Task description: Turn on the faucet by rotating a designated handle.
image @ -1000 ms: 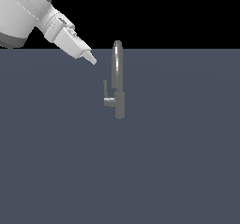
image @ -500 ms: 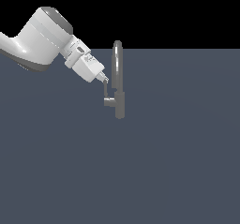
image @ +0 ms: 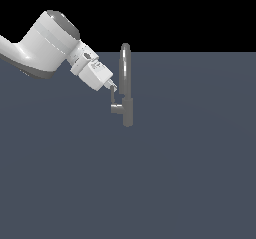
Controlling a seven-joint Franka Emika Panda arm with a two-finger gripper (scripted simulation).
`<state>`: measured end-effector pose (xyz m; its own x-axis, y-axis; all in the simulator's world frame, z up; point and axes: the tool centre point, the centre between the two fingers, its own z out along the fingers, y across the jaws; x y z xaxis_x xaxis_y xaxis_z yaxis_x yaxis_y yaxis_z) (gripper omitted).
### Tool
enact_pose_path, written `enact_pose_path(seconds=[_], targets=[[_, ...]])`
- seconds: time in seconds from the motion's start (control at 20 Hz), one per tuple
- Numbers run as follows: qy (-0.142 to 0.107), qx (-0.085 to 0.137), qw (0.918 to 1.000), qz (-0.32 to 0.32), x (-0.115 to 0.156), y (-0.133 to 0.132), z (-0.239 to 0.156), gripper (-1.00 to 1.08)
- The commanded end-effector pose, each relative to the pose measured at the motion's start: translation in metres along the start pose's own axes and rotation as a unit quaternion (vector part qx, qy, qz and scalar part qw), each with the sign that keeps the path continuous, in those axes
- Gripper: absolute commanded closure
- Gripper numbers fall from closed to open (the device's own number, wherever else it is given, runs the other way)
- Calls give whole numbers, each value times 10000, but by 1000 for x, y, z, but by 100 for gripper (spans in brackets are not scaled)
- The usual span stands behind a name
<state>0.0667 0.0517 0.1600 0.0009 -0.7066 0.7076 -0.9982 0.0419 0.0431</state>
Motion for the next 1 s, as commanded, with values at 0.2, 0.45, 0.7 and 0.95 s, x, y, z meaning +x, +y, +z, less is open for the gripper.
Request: enact_pose_path(seconds=[0.2,0.45,0.7,0.95], targets=[[-2,4,10000,-3,1,17,-3,108],[-2,4,10000,-3,3,31,-5,108],[-2,4,10000,-3,4,43,-7,108],[-2,37,10000,0,0,49,-3,108]])
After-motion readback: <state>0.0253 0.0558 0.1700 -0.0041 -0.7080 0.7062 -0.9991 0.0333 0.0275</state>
